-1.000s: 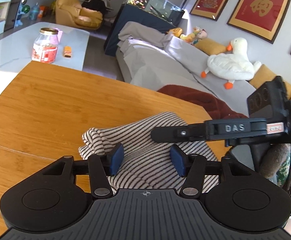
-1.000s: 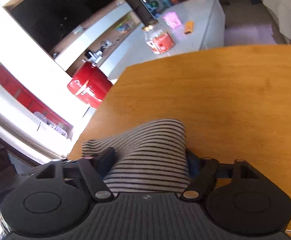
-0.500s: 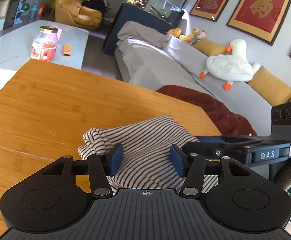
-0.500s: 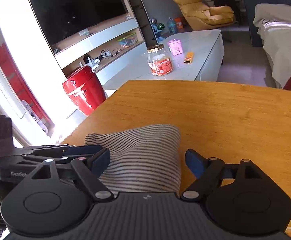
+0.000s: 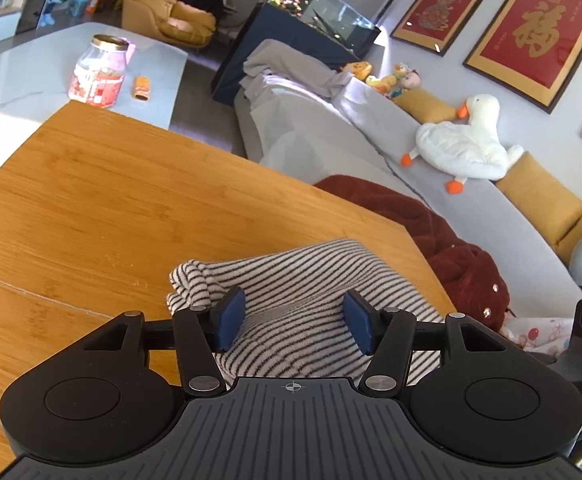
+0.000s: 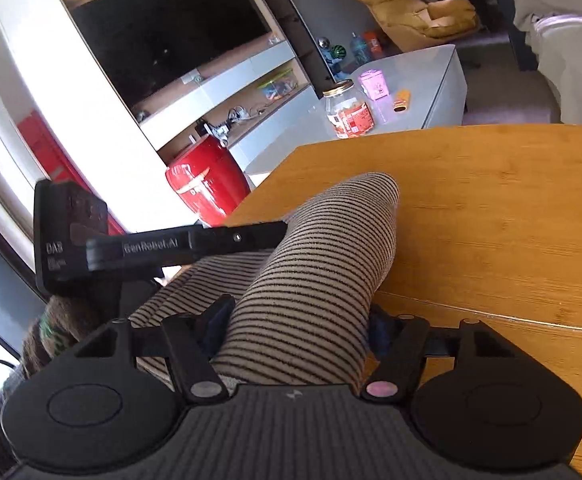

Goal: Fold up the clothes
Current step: 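Press the striped shirt bundle flat with the right gripper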

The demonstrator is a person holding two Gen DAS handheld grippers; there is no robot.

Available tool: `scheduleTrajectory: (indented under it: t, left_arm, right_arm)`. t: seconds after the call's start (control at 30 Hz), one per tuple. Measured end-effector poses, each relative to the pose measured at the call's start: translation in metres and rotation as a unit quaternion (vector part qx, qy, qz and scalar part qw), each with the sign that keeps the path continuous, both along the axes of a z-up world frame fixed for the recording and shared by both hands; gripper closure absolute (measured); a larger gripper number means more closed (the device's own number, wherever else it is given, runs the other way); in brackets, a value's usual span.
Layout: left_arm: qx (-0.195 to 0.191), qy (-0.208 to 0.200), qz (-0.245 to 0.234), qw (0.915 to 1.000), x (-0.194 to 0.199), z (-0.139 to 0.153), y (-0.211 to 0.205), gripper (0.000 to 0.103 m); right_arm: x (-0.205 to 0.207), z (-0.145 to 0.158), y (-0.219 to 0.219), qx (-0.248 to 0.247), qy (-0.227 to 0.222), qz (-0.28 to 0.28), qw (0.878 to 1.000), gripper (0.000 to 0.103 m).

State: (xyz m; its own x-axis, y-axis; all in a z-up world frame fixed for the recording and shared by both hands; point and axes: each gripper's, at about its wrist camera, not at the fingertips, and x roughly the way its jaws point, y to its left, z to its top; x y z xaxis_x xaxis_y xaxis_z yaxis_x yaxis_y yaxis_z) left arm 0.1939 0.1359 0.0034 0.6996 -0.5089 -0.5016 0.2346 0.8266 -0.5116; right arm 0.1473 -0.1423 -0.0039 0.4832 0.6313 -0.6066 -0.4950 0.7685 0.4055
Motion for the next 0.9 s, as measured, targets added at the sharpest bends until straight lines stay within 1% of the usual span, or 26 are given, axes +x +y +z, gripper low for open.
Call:
scheduleTrajectory:
  t: [0.03,0.07,0.17,0.3,0.4,0.5,0.6,0.7,0.77,0.9]
  left_arm:
    - [0.005,-0.002,-0.001,1.0000,0.000,0.000,-0.002,0.044]
    - [0.010,-0.004,-0.002,0.9999,-0.001,0.001,-0.004,0.044]
    - [0.026,-0.009,-0.001,0.9996,-0.002,0.003,-0.009,0.044]
    - [0.018,-0.006,0.017,0.9997,-0.010,0.013,-0.005,0.044]
    - [0.021,-0.025,0.032,0.9990,-0.029,0.028,0.000,0.040]
    - [0.021,-0.026,0.036,0.9988,-0.047,0.035,0.002,0.037]
    - [0.037,-0.003,0.038,0.9986,-0.057,0.026,0.000,0.037]
    - [0.040,0.024,0.038,0.9982,-0.060,0.012,-0.001,0.039]
    - [0.029,0.029,0.039,0.9984,-0.061,0.007,0.001,0.039]
    - [0.038,0.025,0.037,0.9983,-0.059,0.007,0.000,0.038]
  right_arm:
    - [-0.002,0.001,0.002,-0.008,-0.007,0.001,1.000,0.035]
    - [-0.005,0.002,0.004,-0.016,-0.014,0.002,1.000,0.032]
    - [-0.012,0.005,0.009,-0.039,-0.035,0.004,0.999,0.031]
    - [-0.017,0.007,0.013,-0.059,-0.051,-0.001,0.997,0.027]
    - [-0.020,0.011,0.019,-0.081,-0.060,-0.007,0.995,0.025]
    - [-0.023,0.013,0.024,-0.098,-0.067,-0.013,0.993,0.023]
    - [-0.026,0.015,0.028,-0.113,-0.077,-0.016,0.990,0.021]
    - [-0.029,0.016,0.029,-0.121,-0.084,-0.017,0.989,0.021]
    - [-0.030,0.016,0.030,-0.124,-0.085,-0.017,0.989,0.021]
    - [-0.032,0.017,0.029,-0.127,-0.090,-0.017,0.988,0.020]
